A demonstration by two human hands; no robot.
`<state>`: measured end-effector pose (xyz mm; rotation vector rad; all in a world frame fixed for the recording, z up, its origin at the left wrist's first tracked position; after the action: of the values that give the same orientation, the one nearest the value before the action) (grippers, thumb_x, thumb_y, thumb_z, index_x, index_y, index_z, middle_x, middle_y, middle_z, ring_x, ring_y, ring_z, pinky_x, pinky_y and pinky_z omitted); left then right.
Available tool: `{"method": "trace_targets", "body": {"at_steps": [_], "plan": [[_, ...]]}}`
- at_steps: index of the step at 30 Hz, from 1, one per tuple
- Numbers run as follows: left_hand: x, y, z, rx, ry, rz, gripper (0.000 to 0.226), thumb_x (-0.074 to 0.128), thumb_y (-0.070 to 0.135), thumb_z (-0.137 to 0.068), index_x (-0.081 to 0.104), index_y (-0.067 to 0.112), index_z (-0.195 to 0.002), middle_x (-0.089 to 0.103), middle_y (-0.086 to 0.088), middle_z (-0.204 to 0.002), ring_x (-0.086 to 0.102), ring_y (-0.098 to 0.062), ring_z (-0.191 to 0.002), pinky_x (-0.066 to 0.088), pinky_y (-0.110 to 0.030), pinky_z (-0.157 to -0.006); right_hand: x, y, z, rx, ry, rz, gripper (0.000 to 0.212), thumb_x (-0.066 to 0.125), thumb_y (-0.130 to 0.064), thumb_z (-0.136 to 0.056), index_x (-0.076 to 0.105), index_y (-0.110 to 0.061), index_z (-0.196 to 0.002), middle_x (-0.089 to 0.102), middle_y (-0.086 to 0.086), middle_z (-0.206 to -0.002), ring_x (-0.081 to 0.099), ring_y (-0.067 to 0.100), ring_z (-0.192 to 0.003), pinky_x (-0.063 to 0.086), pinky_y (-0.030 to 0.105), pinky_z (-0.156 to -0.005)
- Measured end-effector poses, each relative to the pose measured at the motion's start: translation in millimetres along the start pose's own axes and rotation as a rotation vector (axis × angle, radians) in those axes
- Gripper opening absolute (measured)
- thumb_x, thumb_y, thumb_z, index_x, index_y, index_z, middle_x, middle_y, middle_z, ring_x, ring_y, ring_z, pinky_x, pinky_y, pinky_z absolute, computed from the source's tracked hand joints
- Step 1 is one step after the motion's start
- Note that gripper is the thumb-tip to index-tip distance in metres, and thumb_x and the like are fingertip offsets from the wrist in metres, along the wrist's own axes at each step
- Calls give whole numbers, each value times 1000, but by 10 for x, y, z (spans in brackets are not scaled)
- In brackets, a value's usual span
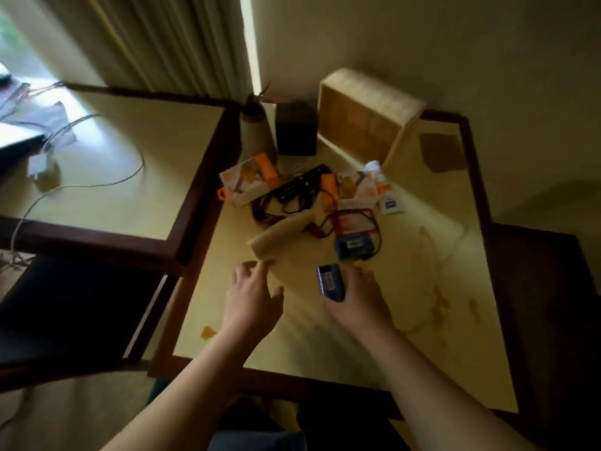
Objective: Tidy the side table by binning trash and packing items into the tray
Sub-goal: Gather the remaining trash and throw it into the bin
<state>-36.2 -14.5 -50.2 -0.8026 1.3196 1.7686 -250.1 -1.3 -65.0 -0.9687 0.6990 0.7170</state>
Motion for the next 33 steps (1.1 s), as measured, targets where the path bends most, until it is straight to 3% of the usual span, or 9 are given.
{"method": "trace_targets", "body": {"at_steps": [5,10,15,18,20,24,26,30,33], "plan": [[31,144,-405,-82,82,-122,62,64,22,-98,33,26,-152,27,-15,-157,34,-38,-140,44,-52,-112,85,-24,-178,17,-40,-67,66,86,-29,-78,50,-26,-133,50,3,-125,57,28,-113,56,41,-84],[-20,192,-723,-37,101,-120,54,65,18,-97,44,26,-145,43,-13,-149,40,-36,-131,49,-51,-104,-180,54,-208,-59,-90,-123,55,85,-30,-81,57,-23,-128,56,2,-118,61,24,-104,55,36,-82],[-72,177,-962,11,108,-133,44,60,19,-100,49,26,-142,55,-14,-135,44,-35,-118,48,-46,-92,-667,206,-375,166,-270,-573,40,85,-18,-77,71,-21,-114,73,1,-107,73,18,-89,62,34,-77],[-98,175,-1049,47,110,-127,46,67,20,-97,53,28,-139,57,-11,-133,45,-34,-120,52,-46,-90,-964,249,-554,211,-233,-1039,27,74,-4,-87,74,-9,-114,75,16,-112,76,26,-99,62,34,-85],[-97,194,-1099,53,119,-115,46,68,19,-96,55,29,-139,57,-9,-133,45,-34,-121,53,-47,-91,-1145,226,-825,151,-128,-1120,24,69,-4,-92,74,-8,-115,75,15,-113,74,24,-105,61,31,-84],[-87,204,-1130,44,125,-133,49,68,18,-94,55,27,-140,54,-12,-140,44,-36,-126,50,-50,-99,-1320,11,-1457,83,111,-1083,30,76,-4,-85,74,-11,-114,78,9,-103,77,18,-92,60,28,-78],[-101,231,-1058,35,131,-143,54,71,21,-93,52,28,-143,47,-13,-149,38,-38,-135,48,-54,-105,-1279,-77,-1727,53,216,-901,33,81,-14,-81,74,-18,-114,78,1,-102,76,12,-89,61,28,-79],[-107,338,-857,66,159,-137,60,73,28,-92,48,30,-147,41,-10,-156,32,-37,-142,43,-55,-111,-1108,-161,-2008,-126,259,-393,37,81,-30,-83,71,-25,-118,63,2,-118,66,16,-99,59,39,-91],[-71,344,-806,81,148,-132,58,71,28,-93,47,31,-146,42,-8,-155,33,-34,-141,43,-53,-110,-1016,-119,-1890,-176,291,-261,43,77,-33,-89,66,-21,-128,52,6,-125,59,24,-110,54,40,-96]]}}
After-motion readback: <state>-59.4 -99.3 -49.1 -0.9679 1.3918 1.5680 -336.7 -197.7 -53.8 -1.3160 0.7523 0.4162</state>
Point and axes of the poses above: each hand's wrist, its own z-axis away from the middle knuckle, its own x-axis out of the palm, y = z × x, the point moved 3 cm from there along -z, towards the middle knuckle
